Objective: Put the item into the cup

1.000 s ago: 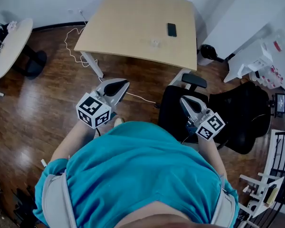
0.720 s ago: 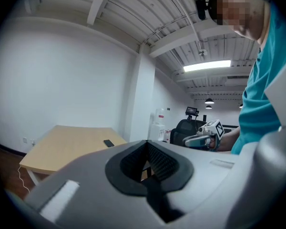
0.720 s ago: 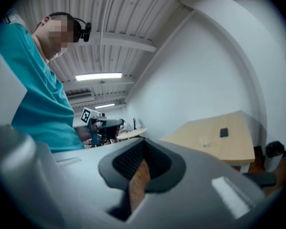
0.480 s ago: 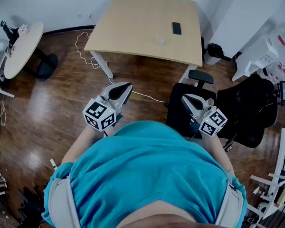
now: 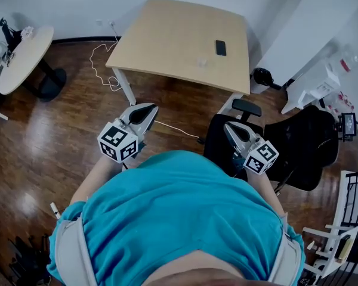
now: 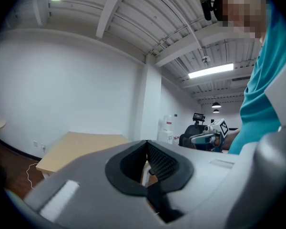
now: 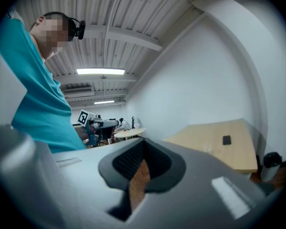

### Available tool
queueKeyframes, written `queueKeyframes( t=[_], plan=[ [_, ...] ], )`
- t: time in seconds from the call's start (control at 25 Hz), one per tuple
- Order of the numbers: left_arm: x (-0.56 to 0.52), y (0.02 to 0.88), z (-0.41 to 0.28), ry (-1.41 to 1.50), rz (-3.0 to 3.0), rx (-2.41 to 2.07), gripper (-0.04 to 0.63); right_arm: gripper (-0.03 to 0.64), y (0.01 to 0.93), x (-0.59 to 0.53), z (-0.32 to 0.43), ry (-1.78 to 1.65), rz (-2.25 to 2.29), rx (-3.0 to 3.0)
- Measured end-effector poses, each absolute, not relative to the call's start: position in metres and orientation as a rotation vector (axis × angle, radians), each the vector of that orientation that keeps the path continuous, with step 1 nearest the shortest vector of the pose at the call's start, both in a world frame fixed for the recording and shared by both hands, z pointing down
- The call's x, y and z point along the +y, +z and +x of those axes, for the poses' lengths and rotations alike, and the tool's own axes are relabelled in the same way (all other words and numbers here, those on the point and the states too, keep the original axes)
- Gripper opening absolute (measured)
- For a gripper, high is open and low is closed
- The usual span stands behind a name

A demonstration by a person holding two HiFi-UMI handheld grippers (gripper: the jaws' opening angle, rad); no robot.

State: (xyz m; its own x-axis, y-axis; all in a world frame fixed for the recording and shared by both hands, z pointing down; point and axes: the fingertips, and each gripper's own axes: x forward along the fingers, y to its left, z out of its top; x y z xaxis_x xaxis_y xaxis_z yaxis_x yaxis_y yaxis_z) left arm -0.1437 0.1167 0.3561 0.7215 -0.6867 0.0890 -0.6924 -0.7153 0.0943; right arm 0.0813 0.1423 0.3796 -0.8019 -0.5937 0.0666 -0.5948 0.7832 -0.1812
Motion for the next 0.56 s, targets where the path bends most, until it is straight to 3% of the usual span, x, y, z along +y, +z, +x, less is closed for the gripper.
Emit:
queueKeyframes(
  t=[0.56],
  plan=[
    [0.113,0.358,-0.132,0.080,2.815,-1.096,0.002,0.002,0.381,0.140,0.086,0.283,0.968,-2.948]
  ],
)
